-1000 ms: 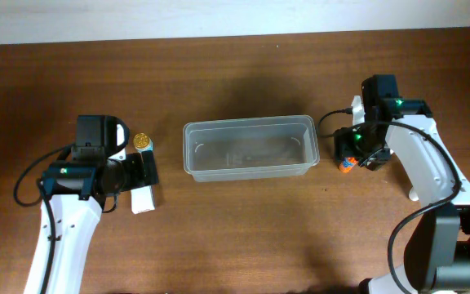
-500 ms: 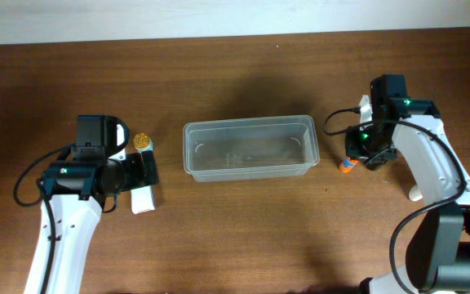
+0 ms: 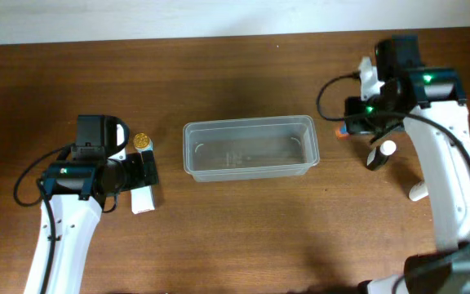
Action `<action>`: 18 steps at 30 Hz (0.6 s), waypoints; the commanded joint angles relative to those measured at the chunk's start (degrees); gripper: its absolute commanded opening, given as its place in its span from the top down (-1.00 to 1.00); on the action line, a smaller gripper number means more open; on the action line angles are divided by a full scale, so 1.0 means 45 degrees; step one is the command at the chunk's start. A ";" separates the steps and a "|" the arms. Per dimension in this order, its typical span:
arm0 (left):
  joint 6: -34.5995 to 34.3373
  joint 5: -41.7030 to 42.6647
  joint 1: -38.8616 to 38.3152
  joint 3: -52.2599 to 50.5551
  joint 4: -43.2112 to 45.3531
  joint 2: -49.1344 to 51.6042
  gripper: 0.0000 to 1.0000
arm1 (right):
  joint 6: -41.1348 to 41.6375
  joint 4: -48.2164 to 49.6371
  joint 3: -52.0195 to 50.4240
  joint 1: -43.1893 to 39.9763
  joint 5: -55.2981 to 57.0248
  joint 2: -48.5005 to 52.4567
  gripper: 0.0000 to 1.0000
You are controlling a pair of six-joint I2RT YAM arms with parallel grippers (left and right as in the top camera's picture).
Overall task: Pack container
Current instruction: 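Carry the orange tube into the container's right end and release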
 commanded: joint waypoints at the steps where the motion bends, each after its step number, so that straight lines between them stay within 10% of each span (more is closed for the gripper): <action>1: -0.0121 0.0141 0.0068 0.0257 0.0010 0.0058 -0.99 | -0.0126 -0.0107 0.0967 0.1195 -0.0126 -0.0364 0.76; 18: -0.0117 0.0136 0.0068 0.0257 0.0015 0.0058 -0.99 | 0.0209 0.0845 0.0359 0.2497 -0.0131 0.4294 0.89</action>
